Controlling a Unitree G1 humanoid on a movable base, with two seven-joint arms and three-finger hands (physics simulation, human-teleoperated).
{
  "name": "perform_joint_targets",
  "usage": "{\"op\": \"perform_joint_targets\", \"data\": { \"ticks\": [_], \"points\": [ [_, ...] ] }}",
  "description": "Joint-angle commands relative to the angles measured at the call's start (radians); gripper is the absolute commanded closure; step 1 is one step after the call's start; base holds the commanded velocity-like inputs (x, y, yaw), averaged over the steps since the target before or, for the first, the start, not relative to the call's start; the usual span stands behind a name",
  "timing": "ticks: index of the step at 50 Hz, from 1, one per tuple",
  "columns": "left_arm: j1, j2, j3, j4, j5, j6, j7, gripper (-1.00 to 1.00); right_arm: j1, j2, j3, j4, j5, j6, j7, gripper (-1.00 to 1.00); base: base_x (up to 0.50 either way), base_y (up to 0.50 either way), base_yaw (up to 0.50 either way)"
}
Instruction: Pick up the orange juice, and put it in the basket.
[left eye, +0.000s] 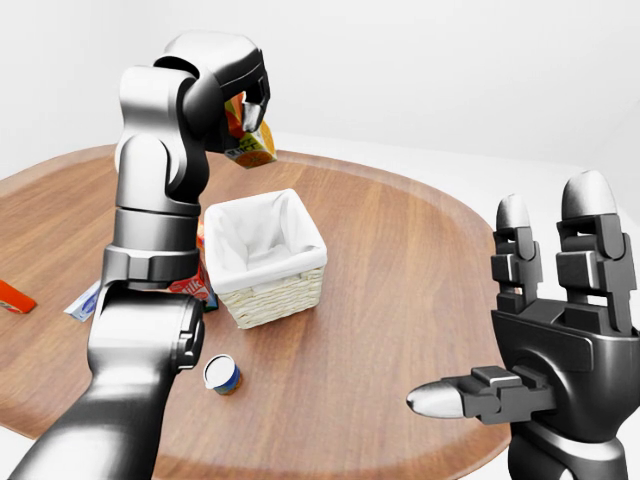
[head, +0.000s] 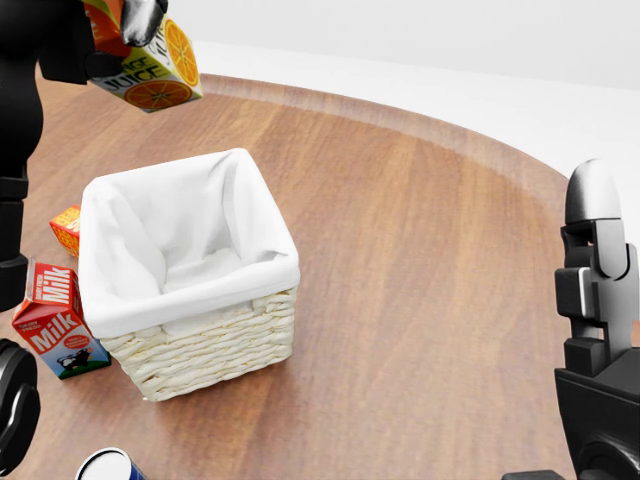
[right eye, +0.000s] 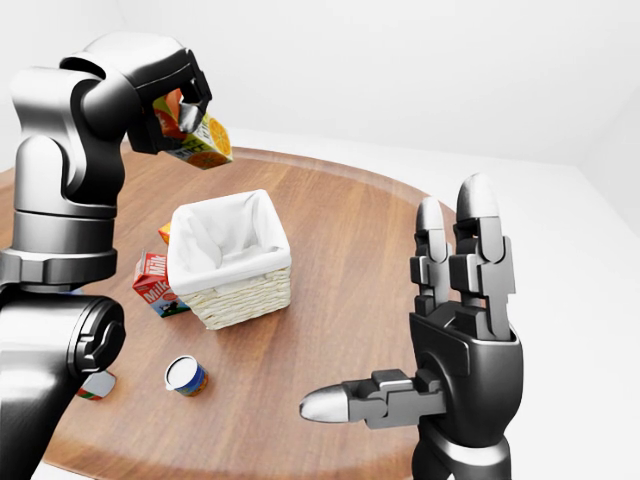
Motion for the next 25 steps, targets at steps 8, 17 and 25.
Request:
{"op": "perform_joint_targets", "data": {
  "ticks": [8, 17, 25],
  "points": [
    [-0.030, -0.015, -0.012, 0.083, 0.057, -0.082, 0.000, 1.00, 0.010, 0.002, -0.007, -0.001, 0.007, -0.010, 0.004, -1.00, 0.00, 0.00, 0.00],
    [0.003, -0.016, -0.026, 0.050, 0.110, -0.082, 0.000, 1.00, 0.019, 0.003, -0.013, -0.002, 0.012, -0.018, 0.007, -1.00, 0.00, 0.00, 0.00],
    [0.026, -0.026, -0.022, 0.072, 0.173, -0.082, 0.000, 1.00, 0.025, 0.005, -0.015, 0.000, 0.014, -0.026, 0.009, -1.00, 0.00, 0.00, 0.00]
  ]
}}
